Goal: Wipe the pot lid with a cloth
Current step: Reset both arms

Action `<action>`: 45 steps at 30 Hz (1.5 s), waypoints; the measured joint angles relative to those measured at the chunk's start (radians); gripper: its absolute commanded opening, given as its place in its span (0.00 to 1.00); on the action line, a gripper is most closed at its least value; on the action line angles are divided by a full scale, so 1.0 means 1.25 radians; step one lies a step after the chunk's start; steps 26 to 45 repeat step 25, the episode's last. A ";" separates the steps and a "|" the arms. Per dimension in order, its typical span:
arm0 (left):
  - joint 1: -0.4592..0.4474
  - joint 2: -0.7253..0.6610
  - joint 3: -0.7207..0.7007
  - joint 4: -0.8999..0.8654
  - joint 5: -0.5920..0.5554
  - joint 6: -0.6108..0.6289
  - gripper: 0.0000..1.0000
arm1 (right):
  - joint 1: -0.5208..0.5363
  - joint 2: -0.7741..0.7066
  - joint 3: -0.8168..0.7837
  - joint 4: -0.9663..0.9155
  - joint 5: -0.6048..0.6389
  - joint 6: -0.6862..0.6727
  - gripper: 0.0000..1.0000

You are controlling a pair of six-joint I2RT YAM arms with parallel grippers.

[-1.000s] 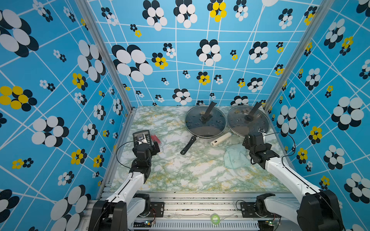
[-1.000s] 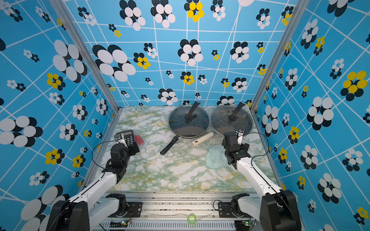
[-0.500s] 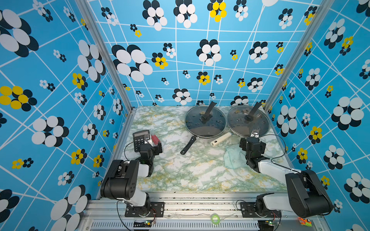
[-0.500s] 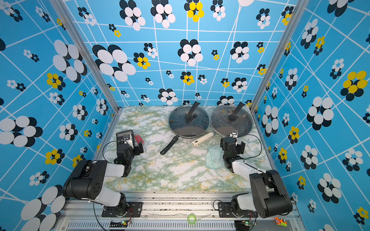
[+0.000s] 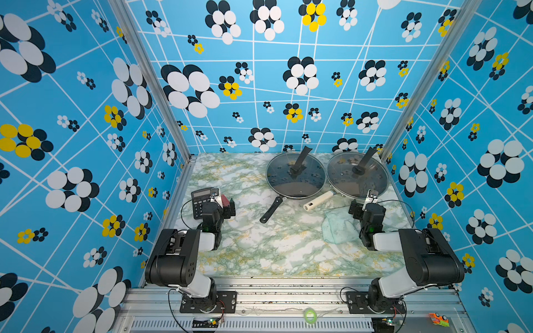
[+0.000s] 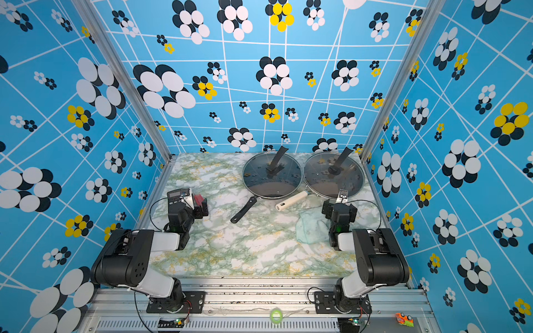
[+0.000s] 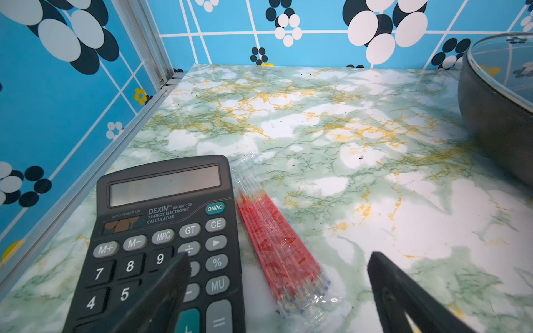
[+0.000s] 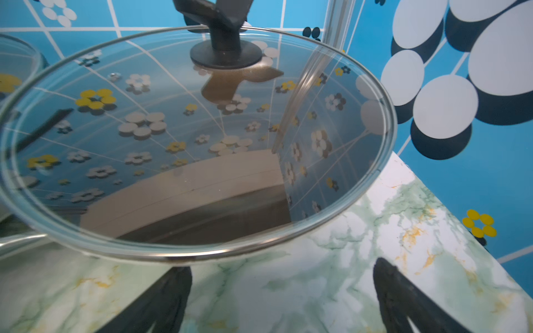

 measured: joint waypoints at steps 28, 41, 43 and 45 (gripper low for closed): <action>-0.001 0.000 0.000 0.000 0.000 0.003 0.99 | 0.000 0.002 -0.001 0.014 -0.072 -0.001 0.99; -0.001 0.000 0.000 0.000 0.000 0.003 0.99 | 0.000 0.002 -0.001 0.014 -0.072 -0.001 0.99; -0.001 0.000 0.000 0.000 0.000 0.003 0.99 | 0.000 0.002 -0.001 0.014 -0.072 -0.001 0.99; -0.001 0.000 0.000 0.000 0.000 0.003 0.99 | 0.000 0.002 -0.001 0.014 -0.072 -0.001 0.99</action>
